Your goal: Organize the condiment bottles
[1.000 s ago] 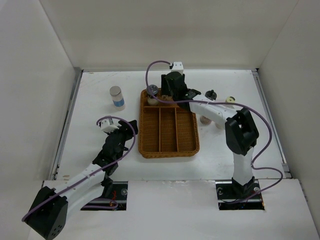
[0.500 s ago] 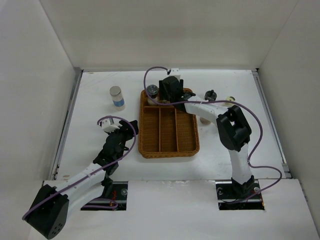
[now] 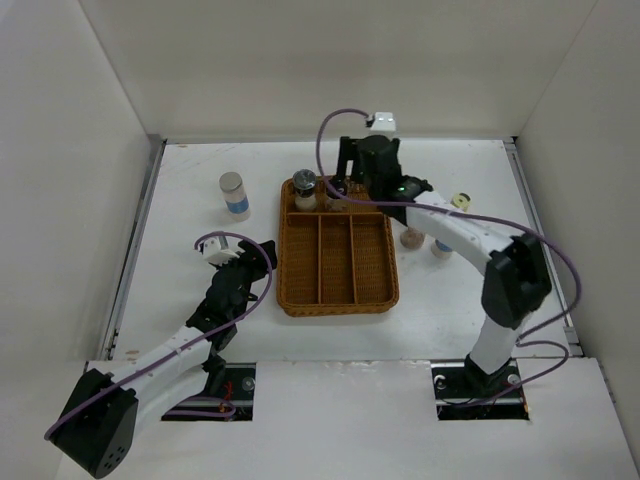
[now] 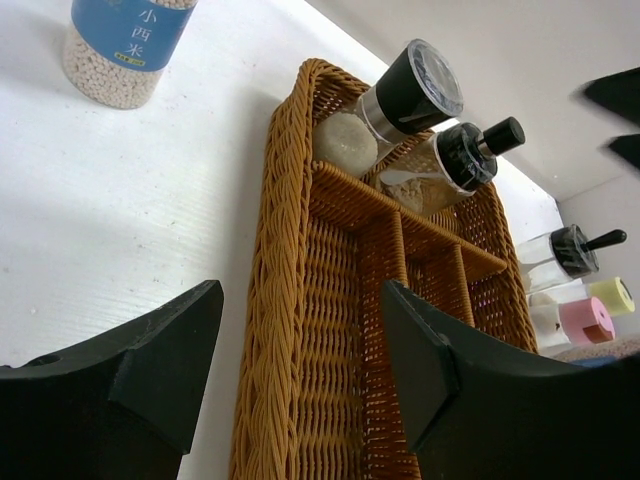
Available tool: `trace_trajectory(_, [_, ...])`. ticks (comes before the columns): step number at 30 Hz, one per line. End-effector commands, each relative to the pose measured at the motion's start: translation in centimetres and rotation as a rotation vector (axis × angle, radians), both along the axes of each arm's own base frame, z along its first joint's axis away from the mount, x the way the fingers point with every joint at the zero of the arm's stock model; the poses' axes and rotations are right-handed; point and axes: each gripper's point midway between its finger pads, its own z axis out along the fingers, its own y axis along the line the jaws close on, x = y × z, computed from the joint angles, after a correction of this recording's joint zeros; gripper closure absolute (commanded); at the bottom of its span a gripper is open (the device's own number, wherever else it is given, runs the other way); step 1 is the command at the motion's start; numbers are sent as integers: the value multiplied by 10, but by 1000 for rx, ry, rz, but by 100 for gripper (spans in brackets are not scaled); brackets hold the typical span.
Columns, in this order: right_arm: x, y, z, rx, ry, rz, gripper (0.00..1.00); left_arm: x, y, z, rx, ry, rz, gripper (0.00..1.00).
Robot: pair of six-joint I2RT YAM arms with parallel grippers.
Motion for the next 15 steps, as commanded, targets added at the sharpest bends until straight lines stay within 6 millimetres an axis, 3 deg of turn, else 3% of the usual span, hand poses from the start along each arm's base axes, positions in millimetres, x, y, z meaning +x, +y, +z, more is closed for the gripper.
trace_trajectory(1, [3, -58, 59, 49, -136, -118, 10, 1, 0, 13, -33, -51, 2, 37])
trace_trajectory(6, [-6, -130, 36, -37, -105, -291, 10, 1, 0, 14, -40, -52, -2, 37])
trace_trajectory(9, [-11, -160, 18, -90, -72, -364, 9, 2, 0, 10, -35, -42, -1, 37])
trace_trajectory(15, [-7, -173, -19, -111, 17, -365, 8, 3, -4, 8, -34, -33, -13, 37])
